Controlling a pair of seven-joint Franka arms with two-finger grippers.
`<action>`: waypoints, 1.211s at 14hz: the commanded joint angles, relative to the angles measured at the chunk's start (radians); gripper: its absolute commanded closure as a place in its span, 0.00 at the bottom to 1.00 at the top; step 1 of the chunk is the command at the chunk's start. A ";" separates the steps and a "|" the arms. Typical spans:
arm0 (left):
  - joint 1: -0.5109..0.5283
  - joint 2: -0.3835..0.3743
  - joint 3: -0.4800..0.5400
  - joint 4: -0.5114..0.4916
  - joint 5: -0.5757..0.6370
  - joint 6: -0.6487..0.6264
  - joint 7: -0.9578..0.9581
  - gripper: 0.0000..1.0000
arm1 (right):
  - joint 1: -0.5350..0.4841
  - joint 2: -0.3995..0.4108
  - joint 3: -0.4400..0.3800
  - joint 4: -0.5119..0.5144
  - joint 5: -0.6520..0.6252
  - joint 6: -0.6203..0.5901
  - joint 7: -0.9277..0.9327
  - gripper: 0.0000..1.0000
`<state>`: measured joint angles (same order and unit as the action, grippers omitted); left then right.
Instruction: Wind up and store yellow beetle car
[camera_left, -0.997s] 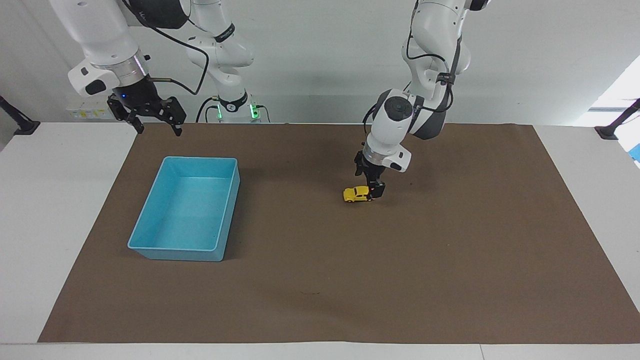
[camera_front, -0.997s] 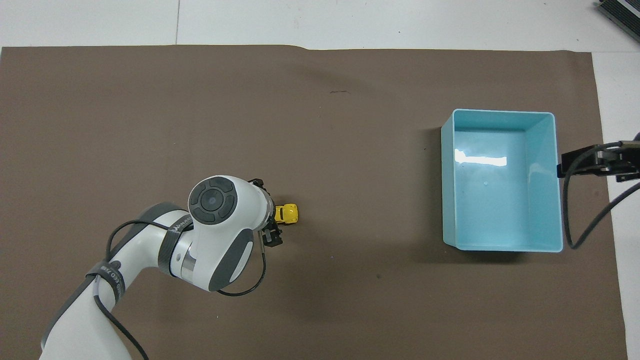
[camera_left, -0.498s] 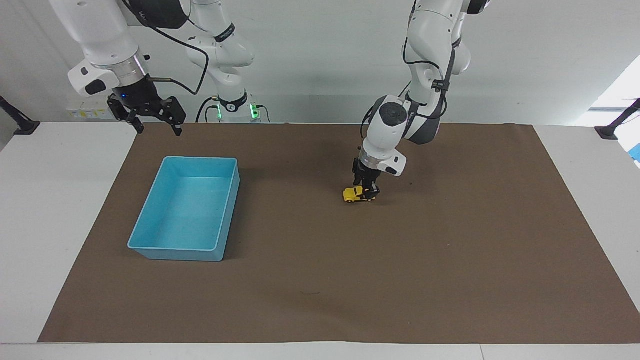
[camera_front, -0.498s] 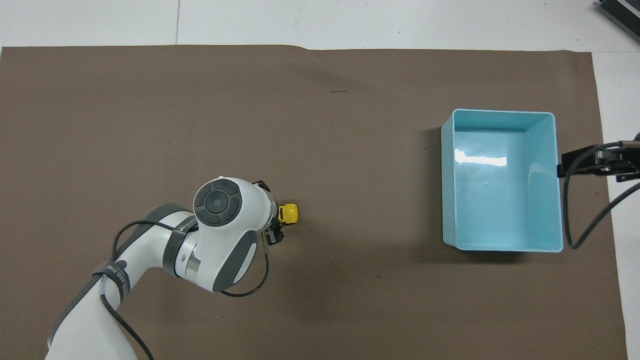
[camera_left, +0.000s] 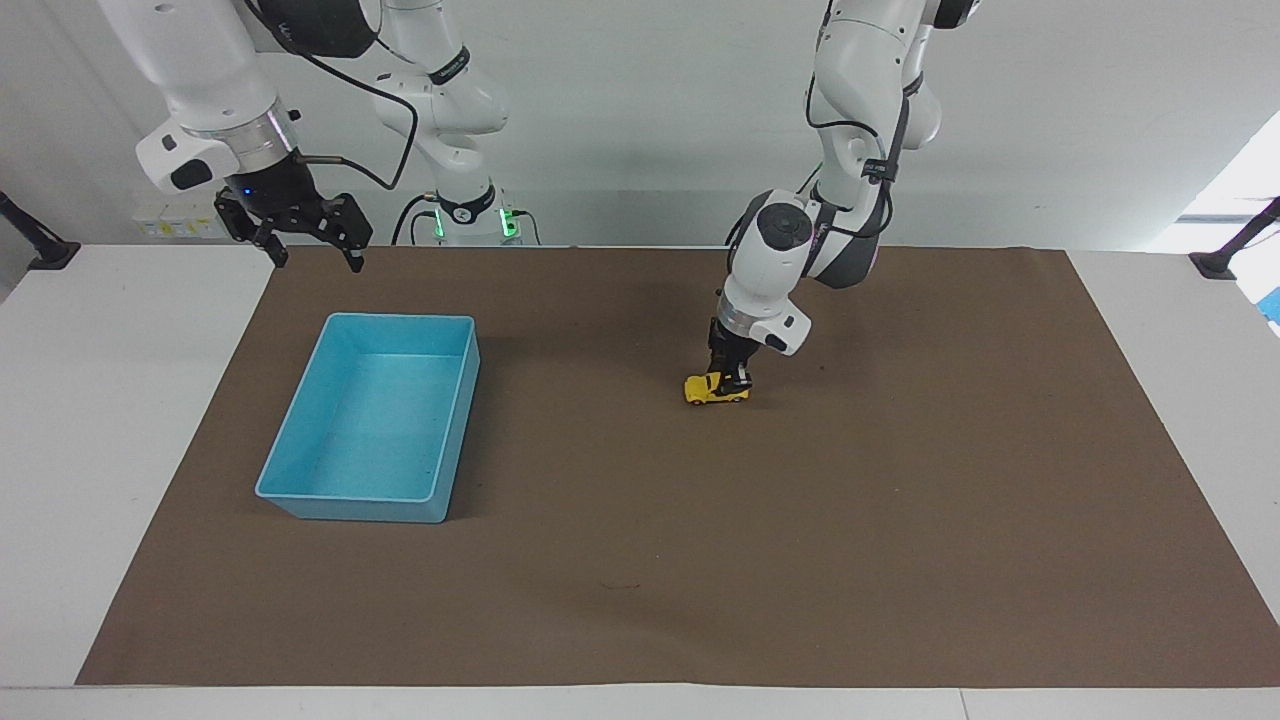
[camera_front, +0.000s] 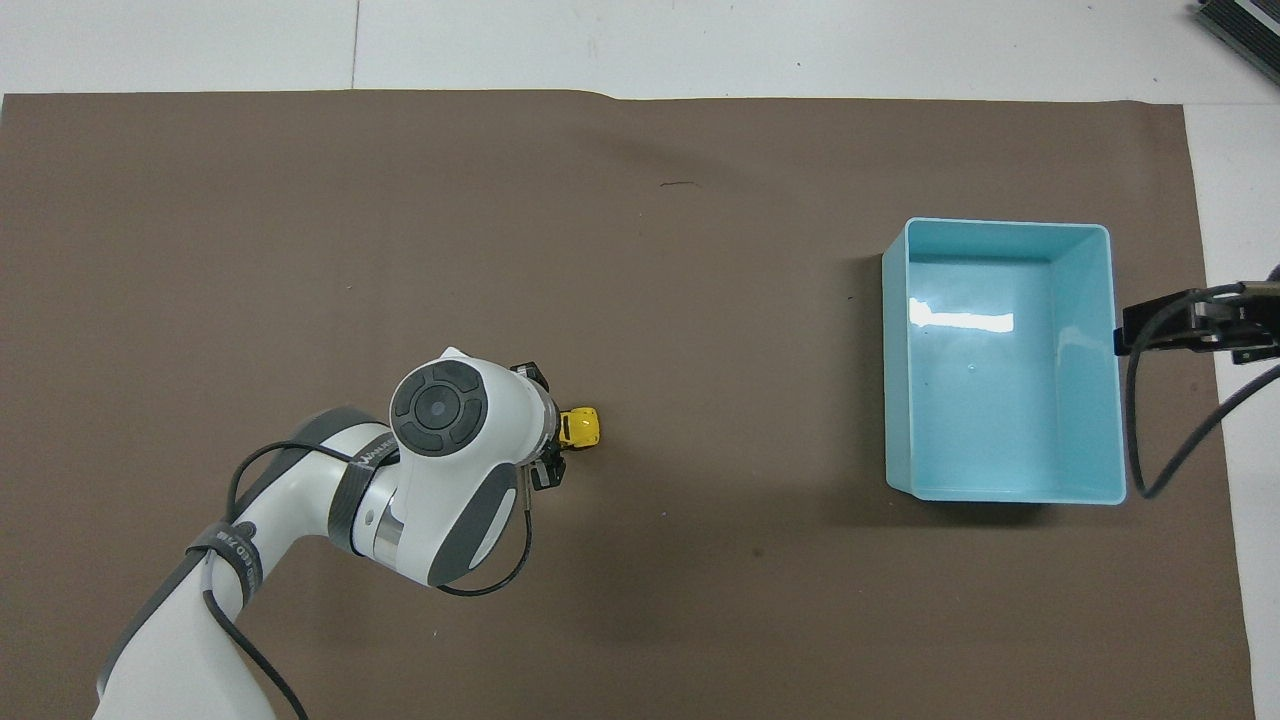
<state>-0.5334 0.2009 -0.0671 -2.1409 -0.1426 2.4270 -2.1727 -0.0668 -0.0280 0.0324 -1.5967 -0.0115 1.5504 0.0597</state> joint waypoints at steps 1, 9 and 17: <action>-0.004 0.002 0.016 -0.028 0.005 0.023 0.042 1.00 | -0.010 -0.013 0.011 -0.006 0.010 -0.009 0.000 0.00; 0.121 -0.014 0.018 -0.103 0.005 0.024 0.105 1.00 | -0.010 -0.013 0.011 -0.008 0.010 -0.009 0.000 0.00; 0.247 -0.038 0.020 -0.174 0.005 0.027 0.209 0.99 | -0.010 -0.013 0.011 -0.006 0.010 -0.009 0.000 0.00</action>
<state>-0.3220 0.0909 -0.0563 -2.2793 -0.1493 2.3978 -1.9970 -0.0668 -0.0280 0.0324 -1.5967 -0.0116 1.5504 0.0597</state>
